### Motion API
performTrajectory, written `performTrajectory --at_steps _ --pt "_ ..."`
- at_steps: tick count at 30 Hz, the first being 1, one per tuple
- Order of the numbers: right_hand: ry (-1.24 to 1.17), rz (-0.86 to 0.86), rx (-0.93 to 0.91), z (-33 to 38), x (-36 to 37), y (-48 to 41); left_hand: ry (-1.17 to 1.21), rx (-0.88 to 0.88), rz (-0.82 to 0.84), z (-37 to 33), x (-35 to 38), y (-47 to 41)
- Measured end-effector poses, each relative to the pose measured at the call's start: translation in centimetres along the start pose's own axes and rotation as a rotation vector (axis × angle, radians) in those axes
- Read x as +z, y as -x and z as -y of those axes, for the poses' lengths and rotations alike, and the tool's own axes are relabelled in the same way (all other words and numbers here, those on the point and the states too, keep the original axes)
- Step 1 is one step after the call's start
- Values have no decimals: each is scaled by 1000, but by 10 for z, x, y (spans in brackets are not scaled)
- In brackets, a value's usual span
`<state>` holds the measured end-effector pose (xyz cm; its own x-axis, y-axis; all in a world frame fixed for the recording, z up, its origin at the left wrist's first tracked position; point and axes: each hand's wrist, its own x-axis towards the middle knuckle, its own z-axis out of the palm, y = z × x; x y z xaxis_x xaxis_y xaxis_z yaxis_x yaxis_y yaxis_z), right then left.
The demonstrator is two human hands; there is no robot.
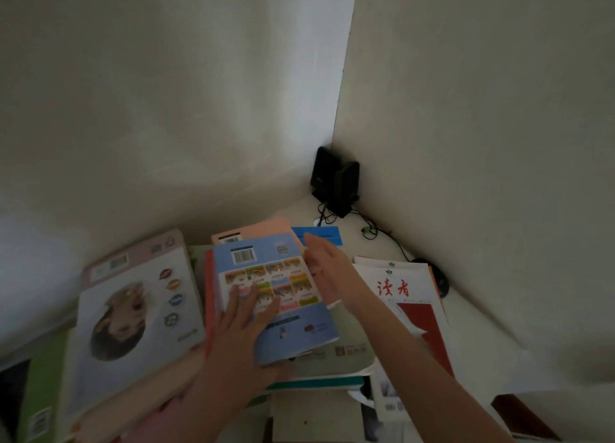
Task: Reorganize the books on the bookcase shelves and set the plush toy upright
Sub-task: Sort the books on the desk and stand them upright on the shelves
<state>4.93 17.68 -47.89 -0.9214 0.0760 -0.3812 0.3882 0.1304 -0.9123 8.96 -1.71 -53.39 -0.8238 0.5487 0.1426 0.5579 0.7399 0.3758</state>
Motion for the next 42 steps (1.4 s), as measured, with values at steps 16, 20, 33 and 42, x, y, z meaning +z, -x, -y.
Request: performTrajectory --at_steps 16,20,33,42 --pt "39 -92 139 -62 -20 22 718 -559 64 -20 -19 2" --pt "-10 -43 201 -62 -39 24 651 -621 102 -23 -19 0" --pt "-246 43 97 -35 -41 37 752 -458 78 -35 -30 -21" --pt "-366 -33 -334 24 -34 37 1098 -450 -107 -26 -75 -59"
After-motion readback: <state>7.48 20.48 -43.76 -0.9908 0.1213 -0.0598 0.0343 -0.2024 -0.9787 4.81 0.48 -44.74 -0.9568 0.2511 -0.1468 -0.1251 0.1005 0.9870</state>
